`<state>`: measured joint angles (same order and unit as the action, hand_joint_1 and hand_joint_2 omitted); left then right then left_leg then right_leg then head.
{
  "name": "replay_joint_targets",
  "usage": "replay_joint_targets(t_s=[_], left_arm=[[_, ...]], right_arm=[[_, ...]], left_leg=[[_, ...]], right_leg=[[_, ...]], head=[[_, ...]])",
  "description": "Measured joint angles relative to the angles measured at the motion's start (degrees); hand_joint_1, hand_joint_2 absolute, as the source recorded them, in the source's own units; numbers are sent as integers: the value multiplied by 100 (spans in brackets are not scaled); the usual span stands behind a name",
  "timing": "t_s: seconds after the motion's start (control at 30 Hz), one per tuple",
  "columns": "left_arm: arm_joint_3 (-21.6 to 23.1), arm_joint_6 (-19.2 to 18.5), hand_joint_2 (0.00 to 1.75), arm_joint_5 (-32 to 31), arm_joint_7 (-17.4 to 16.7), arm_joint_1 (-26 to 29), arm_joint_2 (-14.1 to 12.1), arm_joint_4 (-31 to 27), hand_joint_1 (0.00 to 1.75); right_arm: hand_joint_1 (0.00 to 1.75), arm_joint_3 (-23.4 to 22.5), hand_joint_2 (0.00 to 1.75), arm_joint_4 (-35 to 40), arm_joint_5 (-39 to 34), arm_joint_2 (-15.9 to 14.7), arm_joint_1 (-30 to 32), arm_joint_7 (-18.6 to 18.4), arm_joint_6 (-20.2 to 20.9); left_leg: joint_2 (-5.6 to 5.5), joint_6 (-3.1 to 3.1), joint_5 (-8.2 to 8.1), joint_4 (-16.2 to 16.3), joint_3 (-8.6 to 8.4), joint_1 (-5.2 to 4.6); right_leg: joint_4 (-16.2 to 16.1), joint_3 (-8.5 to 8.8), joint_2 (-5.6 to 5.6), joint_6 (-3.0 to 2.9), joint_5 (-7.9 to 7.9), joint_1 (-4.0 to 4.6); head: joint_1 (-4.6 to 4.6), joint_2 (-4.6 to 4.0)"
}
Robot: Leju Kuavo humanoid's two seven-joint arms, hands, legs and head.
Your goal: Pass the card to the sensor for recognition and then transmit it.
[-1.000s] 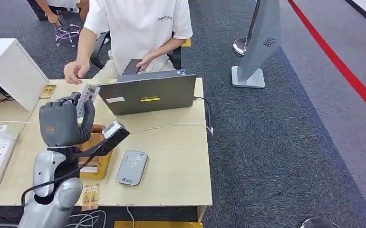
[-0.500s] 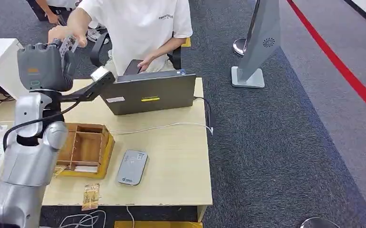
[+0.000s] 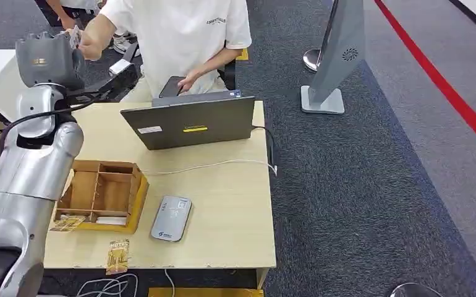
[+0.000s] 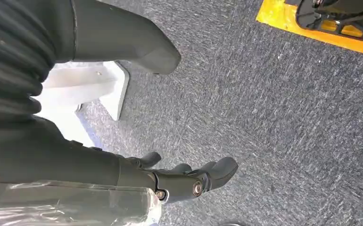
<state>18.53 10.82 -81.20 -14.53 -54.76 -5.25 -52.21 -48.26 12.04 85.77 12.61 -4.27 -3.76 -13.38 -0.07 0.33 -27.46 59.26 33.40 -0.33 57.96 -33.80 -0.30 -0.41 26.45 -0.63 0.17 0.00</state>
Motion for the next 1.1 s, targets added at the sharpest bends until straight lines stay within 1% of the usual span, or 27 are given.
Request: replay_joint_targets(t_s=[0.03,0.4,0.73,0.83,0.93,0.97,1.03,1.1], left_arm=[[0,2,175,0,0,2,4,51,0],[0,103,175,-105,-11,109,61,87,0],[-4,142,175,-15,83,415,98,-77,0],[-7,192,175,48,149,542,111,-210,0],[-7,242,175,146,280,832,109,-583,0],[-7,262,175,186,337,1010,100,-794,0],[-7,359,175,241,437,1424,57,-1280,0],[-7,584,175,291,569,1980,-24,-1879,0]], right_arm=[[0,0,175,0,0,0,0,-6,0],[0,0,175,0,-42,-2,1,-28,-2],[0,-2,175,0,-50,-4,2,-83,-26],[0,-2,175,0,-83,-4,3,-109,-35],[0,-7,175,0,-140,-4,3,-138,-57],[0,-20,175,0,-183,-4,4,-149,-89],[0,-46,175,0,-243,-4,7,-160,-136],[0,-79,175,0,-308,-4,7,-208,-162]], left_leg=[[1,0,0,0,7,0],[1,2,-2,0,19,-8],[1,3,2,0,16,-7],[1,3,2,0,16,-7],[2,3,1,-1,18,-7],[2,3,1,-1,17,-8],[4,2,-1,-2,18,-8],[13,1,-5,-2,15,-9]], right_leg=[[0,-5,1,0,0,0],[-4,-16,-1,3,1,-7],[-1,-15,0,3,-3,-7],[-1,-15,0,3,-2,-7],[-1,-14,0,4,-1,-8],[-1,-14,1,4,-1,-8],[-1,-15,3,5,0,-8],[-2,-16,17,4,1,-10]], head=[[-2,0],[-2,0],[0,0],[0,0],[0,0],[0,0],[0,0],[4,0]])
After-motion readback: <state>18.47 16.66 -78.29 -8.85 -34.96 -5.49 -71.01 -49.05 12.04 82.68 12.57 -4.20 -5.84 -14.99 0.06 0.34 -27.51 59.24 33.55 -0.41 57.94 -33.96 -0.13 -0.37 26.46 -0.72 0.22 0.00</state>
